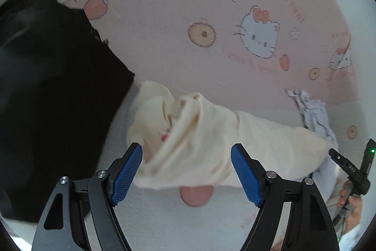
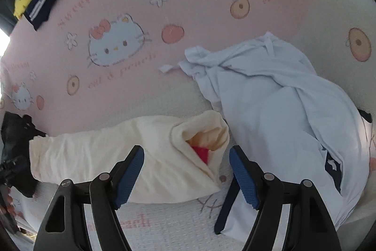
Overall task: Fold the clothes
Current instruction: 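Lay the rolled cream garment on the bed and open both grippers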
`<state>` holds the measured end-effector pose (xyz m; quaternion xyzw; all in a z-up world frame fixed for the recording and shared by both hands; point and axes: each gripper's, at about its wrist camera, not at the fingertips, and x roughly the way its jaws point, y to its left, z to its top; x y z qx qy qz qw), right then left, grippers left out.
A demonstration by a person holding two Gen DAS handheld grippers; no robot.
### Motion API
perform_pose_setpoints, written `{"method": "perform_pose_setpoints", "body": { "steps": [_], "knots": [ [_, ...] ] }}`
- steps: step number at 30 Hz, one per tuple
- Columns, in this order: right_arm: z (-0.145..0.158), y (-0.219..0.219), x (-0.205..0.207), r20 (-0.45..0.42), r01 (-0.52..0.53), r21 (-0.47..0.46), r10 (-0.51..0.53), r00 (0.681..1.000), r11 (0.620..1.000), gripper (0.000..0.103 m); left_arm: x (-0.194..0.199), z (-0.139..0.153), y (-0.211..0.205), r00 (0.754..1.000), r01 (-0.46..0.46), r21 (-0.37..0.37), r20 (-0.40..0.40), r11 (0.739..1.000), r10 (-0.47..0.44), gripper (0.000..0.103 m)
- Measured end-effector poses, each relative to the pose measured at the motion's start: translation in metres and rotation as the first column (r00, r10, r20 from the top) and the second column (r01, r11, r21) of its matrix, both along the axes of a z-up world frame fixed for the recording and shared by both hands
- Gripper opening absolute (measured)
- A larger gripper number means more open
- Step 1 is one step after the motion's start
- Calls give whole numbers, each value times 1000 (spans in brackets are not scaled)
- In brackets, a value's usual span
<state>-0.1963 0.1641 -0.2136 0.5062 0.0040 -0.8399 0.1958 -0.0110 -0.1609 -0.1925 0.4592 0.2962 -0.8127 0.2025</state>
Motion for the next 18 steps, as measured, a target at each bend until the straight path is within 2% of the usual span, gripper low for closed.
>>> {"method": "perform_pose_setpoints", "body": {
  "steps": [4,7,8,9,10,11,14,18],
  "knots": [
    [-3,0,-7,-6,-9,-27,9,1000,1000,74,-19,-7,-2,999,42,-60,7,997,-41,77],
    [-11,-3,-16,-12,-3,8,3,1000,1000,74,-24,-17,-4,998,55,-50,33,997,-54,75],
    [-14,-5,-19,-16,-9,24,9,1000,1000,72,-27,-22,-4,997,58,-55,51,997,-55,59],
    [-16,-7,-22,-18,-15,30,15,1000,999,52,-29,-25,-3,996,63,-66,69,996,-58,45],
    [-17,-7,-24,-19,-21,11,21,1000,1000,36,-32,-29,-2,994,77,-77,81,994,-71,34],
    [-19,-8,-27,-18,-26,-2,26,999,1000,13,-34,-32,-1,992,90,-92,93,992,-82,33],
    [-30,-14,-37,-7,-30,18,30,1000,999,12,-41,-36,-1,988,121,-134,112,983,-107,32],
    [-46,-22,-57,22,-15,60,14,1000,998,12,-47,-50,-21,985,59,-134,170,989,-36,32]
  ]
}}
